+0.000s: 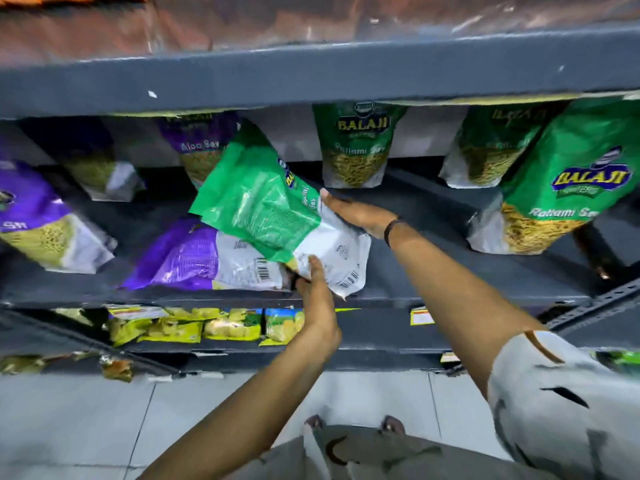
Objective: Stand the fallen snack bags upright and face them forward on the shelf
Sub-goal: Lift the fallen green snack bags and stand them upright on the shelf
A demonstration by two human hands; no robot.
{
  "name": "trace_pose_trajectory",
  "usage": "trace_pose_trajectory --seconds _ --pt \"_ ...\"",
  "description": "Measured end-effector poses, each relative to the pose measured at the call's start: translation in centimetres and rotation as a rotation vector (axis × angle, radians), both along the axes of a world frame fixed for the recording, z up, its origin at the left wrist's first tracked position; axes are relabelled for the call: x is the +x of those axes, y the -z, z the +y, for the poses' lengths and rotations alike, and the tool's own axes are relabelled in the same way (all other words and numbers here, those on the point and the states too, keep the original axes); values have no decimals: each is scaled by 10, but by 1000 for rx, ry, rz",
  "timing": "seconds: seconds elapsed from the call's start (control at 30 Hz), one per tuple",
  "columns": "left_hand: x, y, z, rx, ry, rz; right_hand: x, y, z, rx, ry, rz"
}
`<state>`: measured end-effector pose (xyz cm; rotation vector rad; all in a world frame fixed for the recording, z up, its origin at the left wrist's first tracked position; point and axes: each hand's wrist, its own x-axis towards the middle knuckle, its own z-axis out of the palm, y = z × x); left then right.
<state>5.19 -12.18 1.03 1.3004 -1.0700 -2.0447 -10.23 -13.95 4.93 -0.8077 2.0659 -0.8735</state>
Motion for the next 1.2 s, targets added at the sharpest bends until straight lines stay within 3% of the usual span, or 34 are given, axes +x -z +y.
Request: trace_pose_trajectory --seconds 0.13,0.23,0.4,0.5,0.63,0.73,0.9,1.0,1.1,1.2 --pt "-13 -1 -2 -18 -36 -13 1 1 10 -89 125 -53" --pt "-27 -1 -7 -83 80 -15 -5 7 29 -220 297 -91" --pt "-46 -19 -28 -584 355 -11 -11 26 67 -609 686 -287" --pt "-60 -7 -50 -705 486 -93 3 43 78 -708 824 -266" --pt "-60 16 -58 -726 488 -61 17 51 82 -700 798 -181" --pt "-62 22 -61 -627 462 -11 23 44 83 -716 825 -164" --pt "-77 14 -78 -376 491 105 63 43 80 -692 1185 -29" --pt "-79 10 -77 -313 500 81 83 48 73 -683 1137 -182" --pt "-74 14 -70 -252 505 86 80 46 66 -658 1064 -161" --pt "-55 17 -50 -317 443 120 59 41 65 -654 1036 -174"
